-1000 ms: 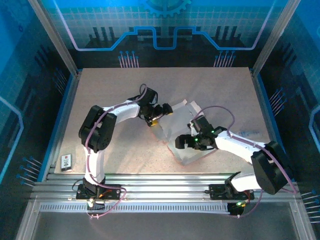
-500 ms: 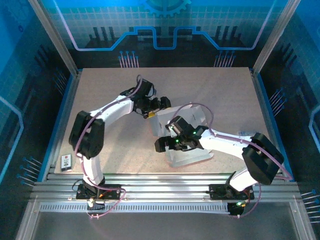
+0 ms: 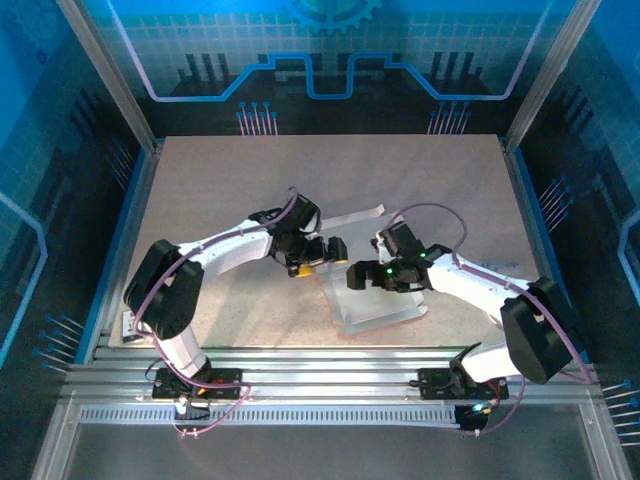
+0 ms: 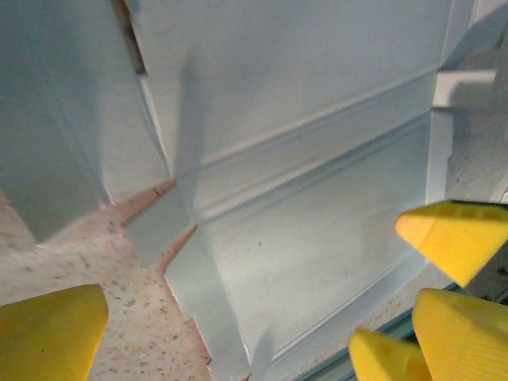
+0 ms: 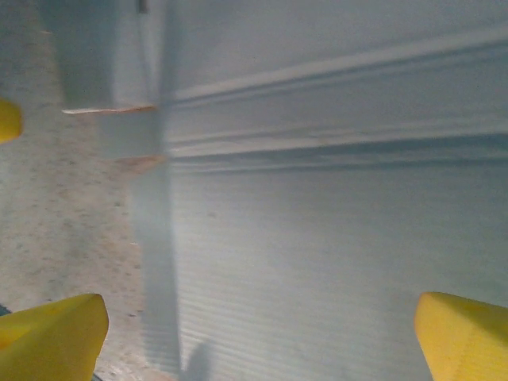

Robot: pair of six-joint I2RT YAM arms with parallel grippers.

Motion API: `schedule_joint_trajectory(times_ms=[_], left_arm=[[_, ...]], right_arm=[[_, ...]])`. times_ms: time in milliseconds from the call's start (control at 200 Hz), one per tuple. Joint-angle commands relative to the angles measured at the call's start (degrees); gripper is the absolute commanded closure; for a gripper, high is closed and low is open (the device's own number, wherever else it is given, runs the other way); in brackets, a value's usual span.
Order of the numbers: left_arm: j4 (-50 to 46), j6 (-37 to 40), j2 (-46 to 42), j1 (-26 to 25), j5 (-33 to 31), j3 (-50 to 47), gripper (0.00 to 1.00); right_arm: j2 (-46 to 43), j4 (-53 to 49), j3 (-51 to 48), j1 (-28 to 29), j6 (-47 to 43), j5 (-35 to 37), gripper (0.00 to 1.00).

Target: Fold the paper box

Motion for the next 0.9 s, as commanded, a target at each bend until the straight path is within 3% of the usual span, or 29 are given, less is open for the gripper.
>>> schedule_joint_trajectory(times_ms=[0, 585, 670, 891], left_arm=[[2.2, -2.9, 1.6, -0.7, -1.3, -1.9, 0.01], [5.2, -4.0, 6.1, -2.9, -0.6, 1.0, 0.02], [5.8, -4.4, 6.0, -3.0, -0.6, 1.4, 0.07], [3.7, -3.5, 6.4, -3.2, -2.0, 2.5, 0.33]], right_arm=[[-0.5, -1.7, -2.1, -1.3, -1.4, -1.7, 0.0], [1.1, 1.0, -5.3, -1.9, 0.5, -2.4, 0.0], [1.3, 1.1, -5.6, -1.9, 0.5, -2.4, 0.0], [1.4, 1.6, -6.0, -2.0, 0.7, -2.5, 0.0]])
